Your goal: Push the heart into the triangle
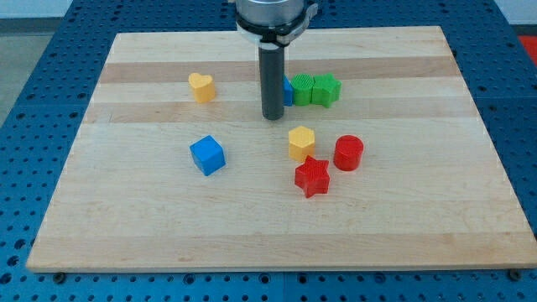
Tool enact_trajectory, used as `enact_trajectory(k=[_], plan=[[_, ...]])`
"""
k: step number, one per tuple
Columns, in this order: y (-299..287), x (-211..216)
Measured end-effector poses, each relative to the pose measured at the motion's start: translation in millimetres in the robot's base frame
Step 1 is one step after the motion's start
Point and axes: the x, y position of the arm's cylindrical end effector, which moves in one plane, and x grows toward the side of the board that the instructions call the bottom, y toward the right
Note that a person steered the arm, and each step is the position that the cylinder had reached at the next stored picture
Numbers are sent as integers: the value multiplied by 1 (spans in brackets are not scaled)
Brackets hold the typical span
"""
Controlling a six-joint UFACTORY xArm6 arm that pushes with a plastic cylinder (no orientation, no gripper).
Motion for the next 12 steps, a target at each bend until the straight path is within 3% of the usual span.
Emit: enact_trajectory(k=[3, 6, 12], plan=[[-86, 4], [-149, -52], [-73, -50]])
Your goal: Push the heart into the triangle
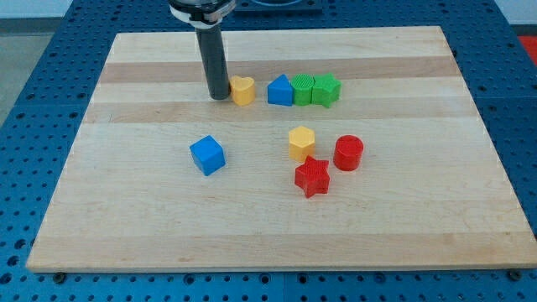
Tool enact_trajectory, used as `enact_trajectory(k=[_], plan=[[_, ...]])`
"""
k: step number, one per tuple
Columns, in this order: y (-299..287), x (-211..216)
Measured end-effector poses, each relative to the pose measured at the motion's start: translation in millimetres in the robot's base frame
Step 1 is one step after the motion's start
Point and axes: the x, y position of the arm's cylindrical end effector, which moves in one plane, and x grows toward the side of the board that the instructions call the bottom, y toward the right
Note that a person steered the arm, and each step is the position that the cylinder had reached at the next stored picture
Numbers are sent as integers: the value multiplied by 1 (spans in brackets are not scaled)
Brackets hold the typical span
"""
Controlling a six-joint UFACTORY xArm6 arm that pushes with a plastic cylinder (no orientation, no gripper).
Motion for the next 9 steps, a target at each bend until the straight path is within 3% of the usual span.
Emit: enact_trajectory(k=[3, 5, 9], plan=[[16, -2], [16, -31], [43, -32]])
